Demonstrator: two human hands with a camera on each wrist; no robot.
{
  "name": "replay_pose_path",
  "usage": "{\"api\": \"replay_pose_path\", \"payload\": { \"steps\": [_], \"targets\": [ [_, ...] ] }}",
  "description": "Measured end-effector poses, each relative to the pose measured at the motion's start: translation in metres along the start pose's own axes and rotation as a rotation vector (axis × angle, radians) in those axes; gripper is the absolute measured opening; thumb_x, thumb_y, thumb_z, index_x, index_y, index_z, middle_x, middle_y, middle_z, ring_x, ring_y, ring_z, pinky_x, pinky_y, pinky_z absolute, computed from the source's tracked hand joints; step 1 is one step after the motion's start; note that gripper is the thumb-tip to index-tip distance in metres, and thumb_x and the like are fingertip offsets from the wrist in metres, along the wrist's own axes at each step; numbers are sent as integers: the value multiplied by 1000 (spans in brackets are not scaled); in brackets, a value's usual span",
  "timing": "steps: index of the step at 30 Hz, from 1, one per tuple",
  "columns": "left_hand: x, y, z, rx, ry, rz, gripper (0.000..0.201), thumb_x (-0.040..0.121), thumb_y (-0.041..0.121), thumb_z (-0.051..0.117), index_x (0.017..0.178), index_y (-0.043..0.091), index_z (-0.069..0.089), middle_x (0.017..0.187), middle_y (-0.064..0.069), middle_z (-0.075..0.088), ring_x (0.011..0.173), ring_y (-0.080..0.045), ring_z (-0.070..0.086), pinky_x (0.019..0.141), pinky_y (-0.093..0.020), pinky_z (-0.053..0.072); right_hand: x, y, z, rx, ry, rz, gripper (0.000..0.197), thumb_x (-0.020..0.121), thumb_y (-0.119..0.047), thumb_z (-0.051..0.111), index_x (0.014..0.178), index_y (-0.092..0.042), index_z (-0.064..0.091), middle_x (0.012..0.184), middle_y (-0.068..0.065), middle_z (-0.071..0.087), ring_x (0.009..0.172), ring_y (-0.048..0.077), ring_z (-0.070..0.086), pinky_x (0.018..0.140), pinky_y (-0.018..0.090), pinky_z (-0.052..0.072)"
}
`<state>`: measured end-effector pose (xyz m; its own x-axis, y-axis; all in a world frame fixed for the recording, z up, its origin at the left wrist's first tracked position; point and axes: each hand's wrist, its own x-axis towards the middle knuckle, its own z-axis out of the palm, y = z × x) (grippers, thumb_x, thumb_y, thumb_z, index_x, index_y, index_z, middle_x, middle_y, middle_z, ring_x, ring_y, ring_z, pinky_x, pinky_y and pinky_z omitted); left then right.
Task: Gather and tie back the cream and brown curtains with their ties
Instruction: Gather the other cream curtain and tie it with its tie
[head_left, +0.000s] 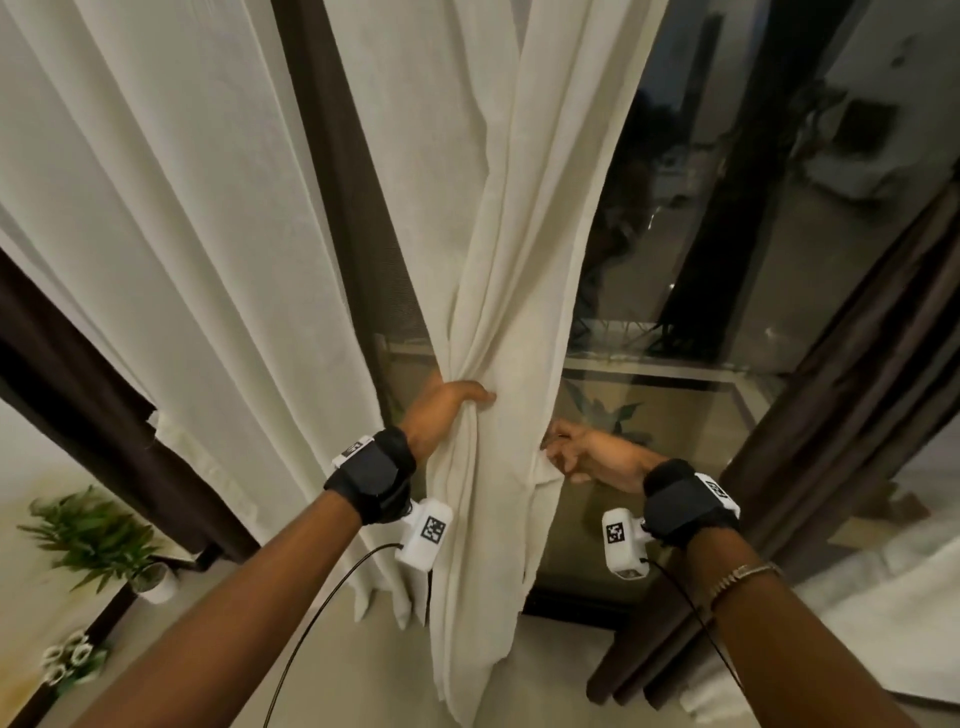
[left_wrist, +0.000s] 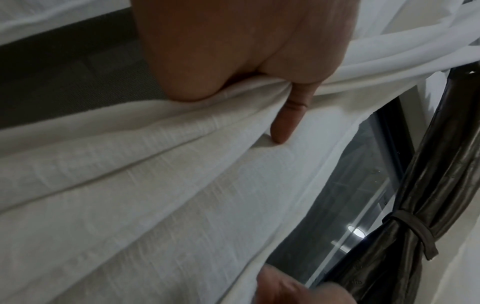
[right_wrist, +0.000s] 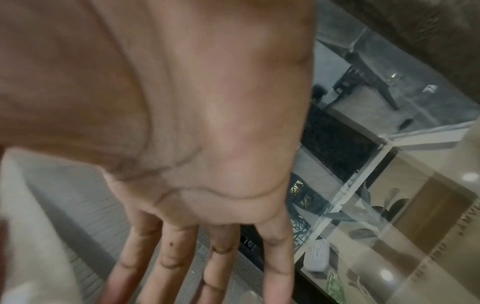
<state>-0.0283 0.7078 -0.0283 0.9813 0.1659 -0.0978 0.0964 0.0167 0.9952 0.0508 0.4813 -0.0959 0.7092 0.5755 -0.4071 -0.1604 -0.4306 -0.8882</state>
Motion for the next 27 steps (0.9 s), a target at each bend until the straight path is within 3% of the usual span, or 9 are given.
{"api": "replay_pose_path", "payload": {
  "steps": [3,6,10,14,16,18,21,24,27],
  "targets": [
    [4,0,5,-53,-22,-5,23,62,11,67,79,20,80,103,-7,77,114,-41,67,113,-54,47,-8,3,-7,-138,-116,-20,38,83,-11,77,118,-19,66,91,-2,68,90,16,62,89,35,48],
    [6,-2,6,-104,-38,-12,34,56,6,59,87,11,71,94,-8,70,97,-35,64,101,-48,50,-8,-1,-17,-378,-80,-52,17,91,-21,81,108,-24,76,105,4,77,97,18,68,96,35,54],
    [6,-7,2,-160,-88,-33,33,54,3,55,82,9,73,91,-9,70,90,-32,66,81,-33,56,-6,-20,-26,-629,177,-110,10,86,-30,85,89,-27,75,86,-7,65,79,12,57,77,31,48],
    [0,-7,4,-166,-140,-50,39,56,3,58,90,10,76,91,-8,75,85,-28,71,85,-38,58,11,-35,-6,-677,597,-309,9,88,-25,75,88,-17,78,89,0,76,76,17,69,72,42,62],
    [-3,-5,5,-148,-159,-53,35,59,3,62,89,13,79,90,-8,78,82,-26,74,85,-38,60,22,-35,16,-455,604,-370,17,86,-17,77,101,-9,77,103,8,79,92,22,73,82,41,61],
    [-5,-3,2,-104,-157,-46,25,69,2,67,89,13,79,90,-8,78,83,-26,73,83,-38,60,30,-29,41,-231,430,-378,39,87,-9,80,125,-4,71,120,6,74,112,20,69,96,38,57],
    [-5,-9,-8,35,-158,-14,20,94,4,64,106,16,74,104,-4,78,96,-22,73,89,-33,59,37,-11,73,128,213,-272,47,95,-20,76,138,-6,65,126,5,76,117,19,73,104,38,58],
    [-5,-37,-19,123,-215,0,40,101,36,64,139,24,62,134,2,71,122,-16,68,109,-34,50,41,3,92,585,50,-210,36,109,-19,52,142,-7,62,134,14,73,126,30,69,112,47,53],
    [-5,-65,-25,231,-203,33,52,100,57,59,147,38,47,147,10,59,134,-10,57,118,-33,40,38,9,90,882,-39,-162,52,93,1,39,141,9,57,148,27,56,138,44,52,125,56,33]
  ]
}}
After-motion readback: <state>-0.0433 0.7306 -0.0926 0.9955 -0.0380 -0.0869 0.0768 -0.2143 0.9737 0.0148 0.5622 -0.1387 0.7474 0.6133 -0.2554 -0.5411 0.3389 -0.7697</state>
